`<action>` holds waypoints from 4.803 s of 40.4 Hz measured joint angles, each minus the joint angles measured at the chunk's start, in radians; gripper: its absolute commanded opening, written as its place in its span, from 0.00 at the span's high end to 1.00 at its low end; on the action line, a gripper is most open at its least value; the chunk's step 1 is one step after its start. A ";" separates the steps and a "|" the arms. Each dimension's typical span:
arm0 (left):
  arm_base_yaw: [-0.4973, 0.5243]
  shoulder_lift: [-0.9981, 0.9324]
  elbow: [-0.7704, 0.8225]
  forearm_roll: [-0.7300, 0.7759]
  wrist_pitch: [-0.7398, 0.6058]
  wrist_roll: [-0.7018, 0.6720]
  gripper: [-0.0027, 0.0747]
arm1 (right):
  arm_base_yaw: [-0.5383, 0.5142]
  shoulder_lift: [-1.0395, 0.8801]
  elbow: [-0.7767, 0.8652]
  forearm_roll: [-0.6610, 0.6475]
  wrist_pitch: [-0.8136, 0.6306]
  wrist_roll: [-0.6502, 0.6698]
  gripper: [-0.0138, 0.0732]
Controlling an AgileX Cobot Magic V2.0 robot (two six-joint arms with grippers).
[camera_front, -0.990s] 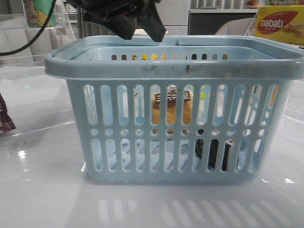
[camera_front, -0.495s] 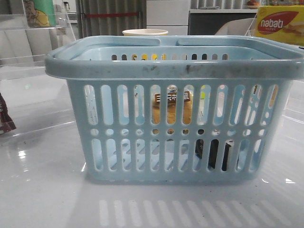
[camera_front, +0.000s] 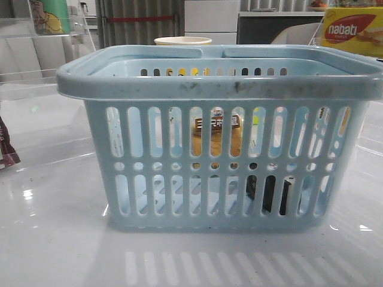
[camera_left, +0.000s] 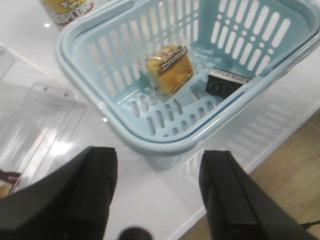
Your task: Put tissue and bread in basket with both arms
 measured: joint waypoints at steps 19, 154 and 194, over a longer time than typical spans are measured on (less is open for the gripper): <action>0.000 -0.168 0.151 0.056 0.002 -0.058 0.61 | 0.000 0.000 0.000 0.000 0.015 0.000 0.46; 0.552 -0.892 1.037 -0.038 -0.891 -0.058 0.85 | -0.162 -0.184 0.194 0.000 -0.118 0.000 0.78; 0.552 -0.892 1.037 -0.038 -0.891 -0.058 0.85 | -0.396 -0.835 0.960 0.007 -0.639 0.000 0.78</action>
